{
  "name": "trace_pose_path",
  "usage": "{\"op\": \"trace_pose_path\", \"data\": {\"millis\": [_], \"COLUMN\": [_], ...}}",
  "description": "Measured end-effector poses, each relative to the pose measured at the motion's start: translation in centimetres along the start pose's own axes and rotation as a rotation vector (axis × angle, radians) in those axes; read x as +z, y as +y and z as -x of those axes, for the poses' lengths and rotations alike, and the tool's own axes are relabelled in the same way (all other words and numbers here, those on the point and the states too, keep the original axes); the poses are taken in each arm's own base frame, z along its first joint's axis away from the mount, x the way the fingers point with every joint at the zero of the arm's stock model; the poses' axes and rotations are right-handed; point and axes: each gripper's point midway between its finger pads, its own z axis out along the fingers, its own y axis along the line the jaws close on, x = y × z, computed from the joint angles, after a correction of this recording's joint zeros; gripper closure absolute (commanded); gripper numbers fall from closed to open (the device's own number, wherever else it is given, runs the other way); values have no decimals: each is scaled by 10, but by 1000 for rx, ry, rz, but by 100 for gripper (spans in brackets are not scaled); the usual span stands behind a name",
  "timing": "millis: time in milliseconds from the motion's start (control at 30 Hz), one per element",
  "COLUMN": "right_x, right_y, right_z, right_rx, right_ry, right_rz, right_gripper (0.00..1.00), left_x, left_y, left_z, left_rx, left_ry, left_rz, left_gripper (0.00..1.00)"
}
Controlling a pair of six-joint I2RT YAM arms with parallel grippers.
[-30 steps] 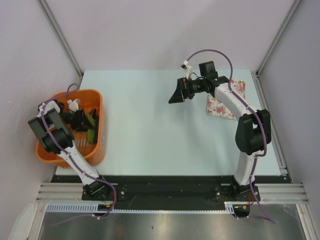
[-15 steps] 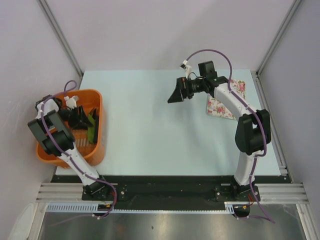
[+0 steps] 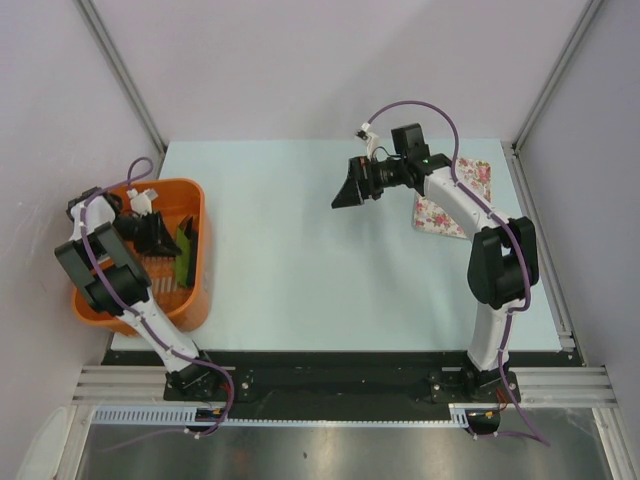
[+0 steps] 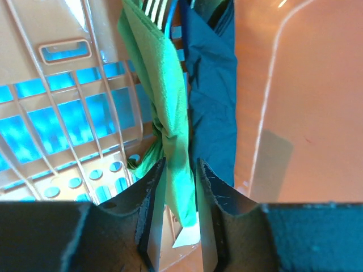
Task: Place the utensils on the paper napkin and roll it up
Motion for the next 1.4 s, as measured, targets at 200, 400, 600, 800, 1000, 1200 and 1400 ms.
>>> {"op": "trace_pose_path", "data": {"millis": [200, 400, 600, 800, 1000, 1200, 1400], "right_x": [0, 1, 4, 5, 3, 1, 0], "right_y": [1, 1, -3, -9, -11, -12, -11], "right_z": [1, 1, 2, 0, 1, 2, 3], "right_rx": [-3, -3, 1, 12, 13, 18, 19], "right_ry": [-2, -1, 1, 5, 0, 0, 0], "right_rz": [2, 3, 3, -2, -5, -9, -9], "right_gripper": [0, 0, 0, 0, 0, 0, 0], "left_x": [-19, -28, -24, -14, -3, 6, 11], "left_y": [-8, -19, -23, -19, -4, 11, 23], "left_z": [10, 13, 6, -2, -4, -4, -5], "left_rx": [39, 67, 56, 42, 30, 20, 25], "left_ry": [-63, -84, -58, -29, -6, 12, 20], "left_rz": [37, 18, -5, -9, 25, 60, 99], "left_gripper": [69, 85, 85, 85, 87, 89, 89]}}
